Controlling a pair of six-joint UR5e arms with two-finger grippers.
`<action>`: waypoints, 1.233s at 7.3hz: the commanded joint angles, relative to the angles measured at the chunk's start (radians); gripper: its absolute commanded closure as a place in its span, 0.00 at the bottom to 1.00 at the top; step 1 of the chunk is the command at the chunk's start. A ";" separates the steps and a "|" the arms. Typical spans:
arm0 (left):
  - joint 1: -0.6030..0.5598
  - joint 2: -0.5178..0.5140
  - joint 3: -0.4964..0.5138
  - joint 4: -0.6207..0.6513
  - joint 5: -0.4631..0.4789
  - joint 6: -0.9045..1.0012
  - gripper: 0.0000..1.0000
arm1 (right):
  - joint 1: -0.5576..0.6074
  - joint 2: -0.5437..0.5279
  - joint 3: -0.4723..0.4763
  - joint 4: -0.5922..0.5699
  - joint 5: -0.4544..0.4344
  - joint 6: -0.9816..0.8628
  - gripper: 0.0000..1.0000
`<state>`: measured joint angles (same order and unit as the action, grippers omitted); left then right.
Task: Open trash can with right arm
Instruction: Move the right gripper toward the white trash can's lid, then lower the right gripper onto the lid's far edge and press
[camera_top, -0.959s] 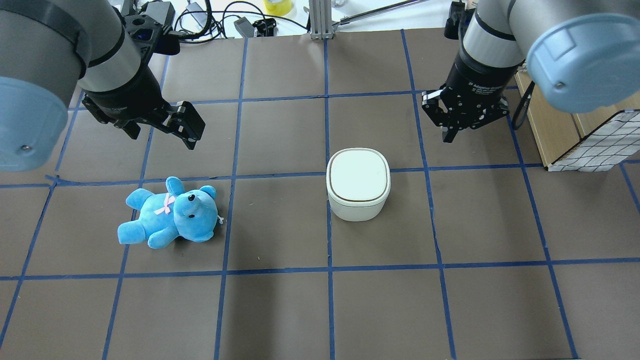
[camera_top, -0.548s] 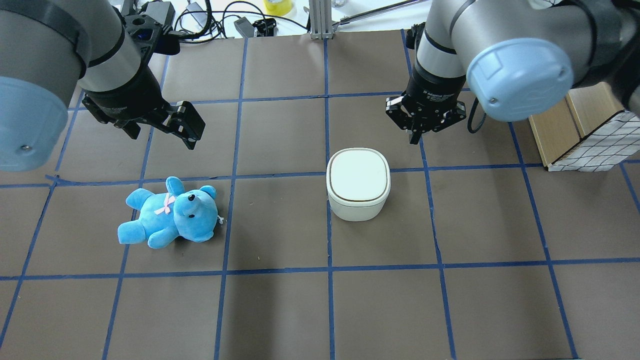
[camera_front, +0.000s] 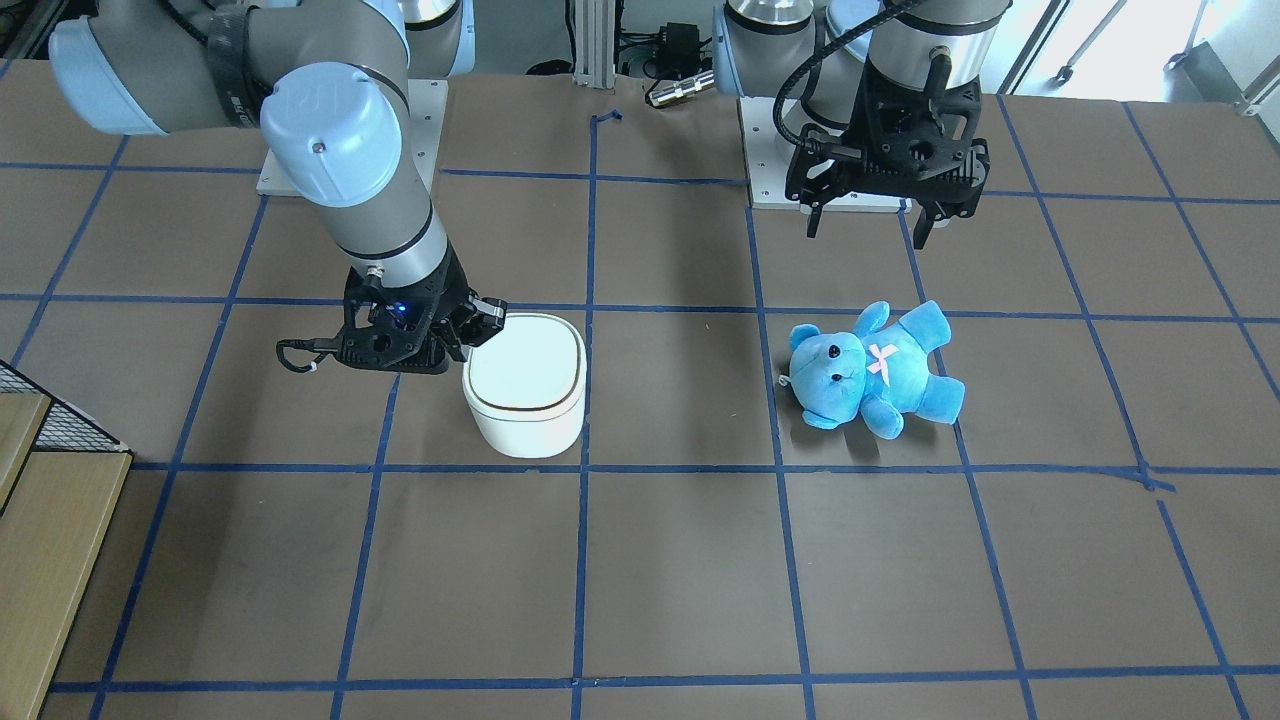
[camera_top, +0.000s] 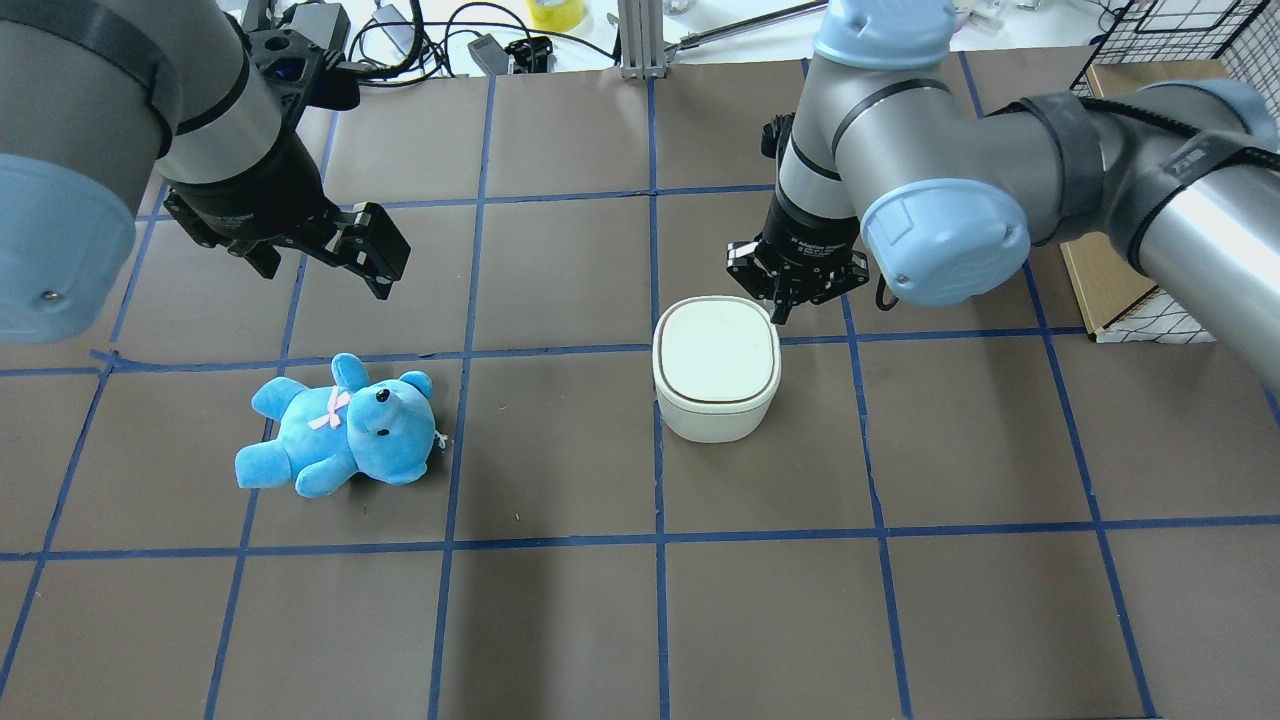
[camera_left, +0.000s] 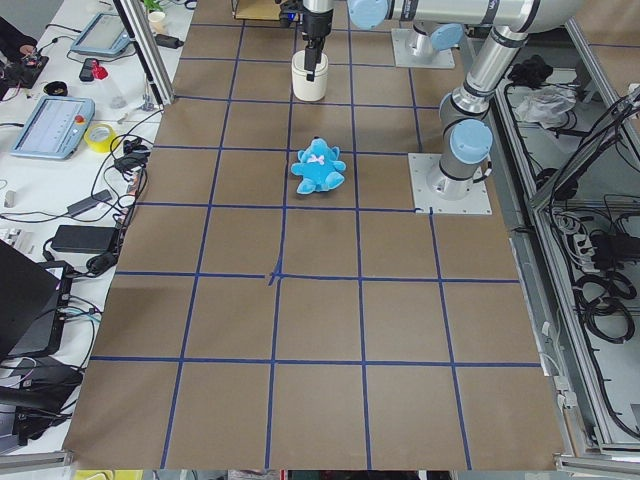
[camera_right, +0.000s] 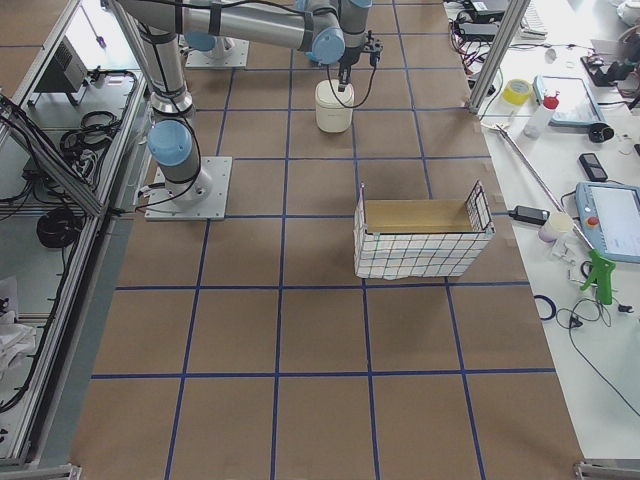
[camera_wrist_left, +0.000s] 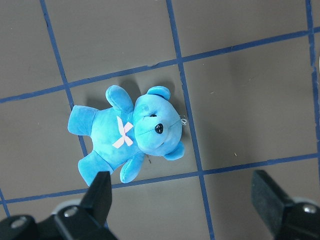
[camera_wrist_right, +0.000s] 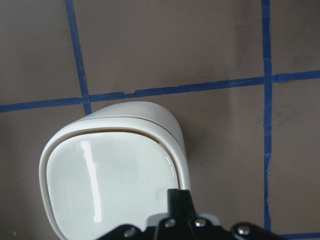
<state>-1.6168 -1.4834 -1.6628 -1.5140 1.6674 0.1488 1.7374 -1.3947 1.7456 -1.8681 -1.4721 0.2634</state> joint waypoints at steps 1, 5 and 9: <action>0.000 0.000 0.000 0.000 0.000 0.000 0.00 | 0.004 0.003 0.032 -0.022 0.003 -0.012 1.00; 0.000 0.000 0.000 0.000 0.000 0.000 0.00 | 0.021 0.019 0.038 -0.037 0.003 -0.016 1.00; 0.000 0.000 0.000 0.000 0.000 0.000 0.00 | 0.021 0.026 0.041 -0.037 0.003 -0.015 1.00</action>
<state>-1.6168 -1.4834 -1.6628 -1.5140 1.6674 0.1488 1.7579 -1.3703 1.7867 -1.9051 -1.4696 0.2473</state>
